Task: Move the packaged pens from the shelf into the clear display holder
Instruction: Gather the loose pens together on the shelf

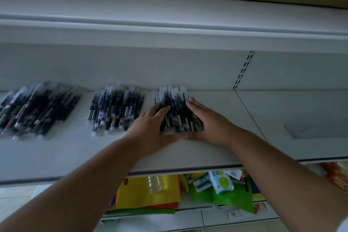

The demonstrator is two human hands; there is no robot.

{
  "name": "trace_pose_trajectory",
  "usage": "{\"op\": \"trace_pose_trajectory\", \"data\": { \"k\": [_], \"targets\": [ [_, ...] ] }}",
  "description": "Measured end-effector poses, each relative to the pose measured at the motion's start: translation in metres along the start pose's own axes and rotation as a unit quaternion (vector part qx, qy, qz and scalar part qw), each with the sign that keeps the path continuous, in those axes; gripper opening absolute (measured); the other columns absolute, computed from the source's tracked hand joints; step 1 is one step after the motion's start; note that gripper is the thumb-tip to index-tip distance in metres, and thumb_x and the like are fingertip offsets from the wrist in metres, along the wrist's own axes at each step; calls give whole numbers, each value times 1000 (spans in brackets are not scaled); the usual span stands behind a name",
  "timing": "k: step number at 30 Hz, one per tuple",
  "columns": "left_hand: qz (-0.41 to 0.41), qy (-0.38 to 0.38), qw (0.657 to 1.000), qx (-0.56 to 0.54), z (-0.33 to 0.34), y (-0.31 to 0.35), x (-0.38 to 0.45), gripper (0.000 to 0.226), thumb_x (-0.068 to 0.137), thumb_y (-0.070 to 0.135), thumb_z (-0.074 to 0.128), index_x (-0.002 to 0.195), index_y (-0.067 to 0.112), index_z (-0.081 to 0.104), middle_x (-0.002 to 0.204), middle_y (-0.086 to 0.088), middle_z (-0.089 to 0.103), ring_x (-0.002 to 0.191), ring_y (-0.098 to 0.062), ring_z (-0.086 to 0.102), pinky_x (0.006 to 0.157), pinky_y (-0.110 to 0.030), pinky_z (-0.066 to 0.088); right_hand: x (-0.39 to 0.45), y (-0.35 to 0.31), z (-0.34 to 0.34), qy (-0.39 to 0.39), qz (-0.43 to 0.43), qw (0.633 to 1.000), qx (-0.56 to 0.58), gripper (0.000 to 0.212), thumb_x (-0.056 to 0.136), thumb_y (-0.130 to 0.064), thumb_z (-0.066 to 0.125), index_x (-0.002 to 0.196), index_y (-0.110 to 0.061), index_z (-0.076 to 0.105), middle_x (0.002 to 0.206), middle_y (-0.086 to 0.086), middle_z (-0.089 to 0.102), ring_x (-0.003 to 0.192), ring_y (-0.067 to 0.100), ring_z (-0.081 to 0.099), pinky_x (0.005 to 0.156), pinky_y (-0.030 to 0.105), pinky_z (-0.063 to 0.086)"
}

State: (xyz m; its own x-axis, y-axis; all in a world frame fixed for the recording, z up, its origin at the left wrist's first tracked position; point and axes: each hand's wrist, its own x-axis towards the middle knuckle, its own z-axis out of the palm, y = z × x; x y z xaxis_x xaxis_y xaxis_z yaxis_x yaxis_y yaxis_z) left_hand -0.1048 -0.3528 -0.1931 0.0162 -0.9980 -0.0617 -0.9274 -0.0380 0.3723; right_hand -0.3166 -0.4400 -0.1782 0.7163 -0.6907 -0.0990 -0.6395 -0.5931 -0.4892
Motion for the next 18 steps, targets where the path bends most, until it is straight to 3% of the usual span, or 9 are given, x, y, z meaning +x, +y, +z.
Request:
{"op": "trace_pose_trajectory", "data": {
  "k": [4,8,10,14,18],
  "targets": [
    [-13,27,1000,6,2,6,-1,91,80,74,54,155,38,14,165,4,10,147,-26,24,115,-42,28,0,7,-8,-46,-19,998,-35,120,67,-68,74,156,-32,1,159,-23,-14,144,-8,-8,114,18,7],
    [-18,59,998,5,5,7,1,79,87,67,52,153,37,22,163,3,17,145,-27,30,115,-43,33,10,12,-2,53,-33,998,-16,98,78,-62,69,156,-25,20,162,-15,9,142,-6,9,121,26,15],
    [-18,63,998,-12,5,7,0,84,85,68,53,154,35,20,163,6,20,144,-24,32,115,-41,33,14,16,0,69,-47,996,-12,98,78,-63,68,155,-23,23,162,-13,12,141,-6,10,120,23,14],
    [-28,64,997,-17,3,9,-4,93,86,66,54,158,29,7,164,9,15,147,-17,26,116,-34,29,10,27,-7,-37,-79,996,-25,121,61,-78,67,156,-33,8,161,-22,-7,146,-5,-4,116,22,8],
    [-25,33,999,7,3,9,-3,109,77,80,50,158,28,-2,165,11,4,149,-15,19,119,-34,24,16,33,-7,11,-91,996,-20,105,71,-67,71,155,-30,20,162,-17,5,147,1,7,120,28,14]
  ]
}}
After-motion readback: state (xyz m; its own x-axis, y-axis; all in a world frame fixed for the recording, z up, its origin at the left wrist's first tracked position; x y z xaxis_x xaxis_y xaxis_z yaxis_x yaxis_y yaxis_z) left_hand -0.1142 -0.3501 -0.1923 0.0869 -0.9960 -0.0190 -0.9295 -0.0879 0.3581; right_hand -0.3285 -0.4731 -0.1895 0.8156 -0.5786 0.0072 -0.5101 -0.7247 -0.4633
